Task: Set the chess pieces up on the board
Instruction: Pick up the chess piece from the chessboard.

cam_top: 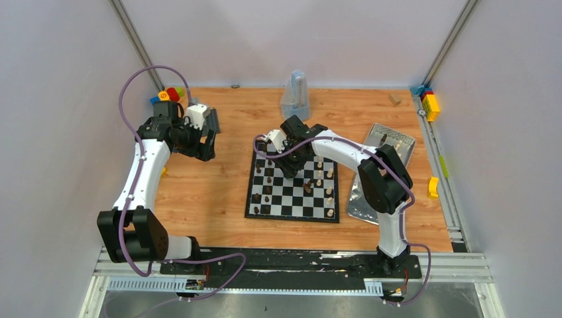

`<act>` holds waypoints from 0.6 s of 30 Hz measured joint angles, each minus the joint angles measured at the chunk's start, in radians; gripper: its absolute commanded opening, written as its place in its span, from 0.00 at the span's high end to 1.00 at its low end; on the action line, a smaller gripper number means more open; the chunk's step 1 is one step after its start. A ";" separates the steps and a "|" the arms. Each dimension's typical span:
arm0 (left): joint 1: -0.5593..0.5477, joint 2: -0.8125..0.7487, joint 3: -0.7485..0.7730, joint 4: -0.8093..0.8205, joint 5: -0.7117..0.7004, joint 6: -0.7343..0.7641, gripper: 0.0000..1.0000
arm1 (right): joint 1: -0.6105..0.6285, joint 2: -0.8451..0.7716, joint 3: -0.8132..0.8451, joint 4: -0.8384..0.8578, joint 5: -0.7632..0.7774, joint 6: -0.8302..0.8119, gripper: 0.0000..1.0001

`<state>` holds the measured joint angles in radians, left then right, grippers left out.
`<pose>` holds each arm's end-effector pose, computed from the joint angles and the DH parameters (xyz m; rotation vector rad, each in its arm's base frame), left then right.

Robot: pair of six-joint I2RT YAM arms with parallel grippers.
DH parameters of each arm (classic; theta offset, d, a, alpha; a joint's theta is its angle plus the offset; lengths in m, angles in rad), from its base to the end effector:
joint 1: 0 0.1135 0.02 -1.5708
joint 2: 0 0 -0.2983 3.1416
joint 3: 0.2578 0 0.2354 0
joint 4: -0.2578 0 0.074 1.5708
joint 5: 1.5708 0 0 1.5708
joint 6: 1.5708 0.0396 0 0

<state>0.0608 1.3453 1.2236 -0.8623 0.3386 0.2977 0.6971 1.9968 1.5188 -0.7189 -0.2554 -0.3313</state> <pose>0.2485 0.0019 0.3435 0.4225 2.4605 -0.2851 0.3110 0.2735 0.2292 -1.4295 2.3930 0.4477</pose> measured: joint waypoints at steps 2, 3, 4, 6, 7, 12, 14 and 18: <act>0.000 0.000 0.000 0.000 0.000 0.000 0.03 | 0.000 0.000 0.000 0.000 0.000 0.002 0.57; 0.000 0.000 0.000 0.000 0.000 0.000 0.03 | 0.000 0.000 0.000 0.000 0.000 0.002 0.58; 0.000 0.000 0.000 0.000 0.000 0.000 0.03 | 0.000 0.000 0.000 0.000 0.000 0.002 0.59; 0.000 0.000 0.000 0.000 0.000 0.000 0.03 | 0.000 0.000 0.000 0.000 -0.001 0.006 0.61; 0.000 0.000 0.000 0.000 0.000 0.000 0.03 | 0.000 0.000 0.000 0.000 -0.003 0.006 0.62; 0.000 0.000 0.000 0.000 0.000 0.000 0.03 | 0.000 0.004 0.000 0.000 -0.008 0.010 0.67; 0.000 0.000 0.000 0.000 0.000 0.000 0.03 | 0.000 0.010 0.000 0.000 -0.008 0.012 0.69; 0.000 0.000 0.000 0.000 0.000 0.000 0.03 | 0.000 0.020 0.000 0.000 -0.008 0.013 0.72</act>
<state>0.0608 1.3453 1.2236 -0.8623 0.3382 0.2977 0.6971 2.0167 1.5192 -0.7193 -0.2634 -0.3183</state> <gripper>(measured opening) 0.968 0.305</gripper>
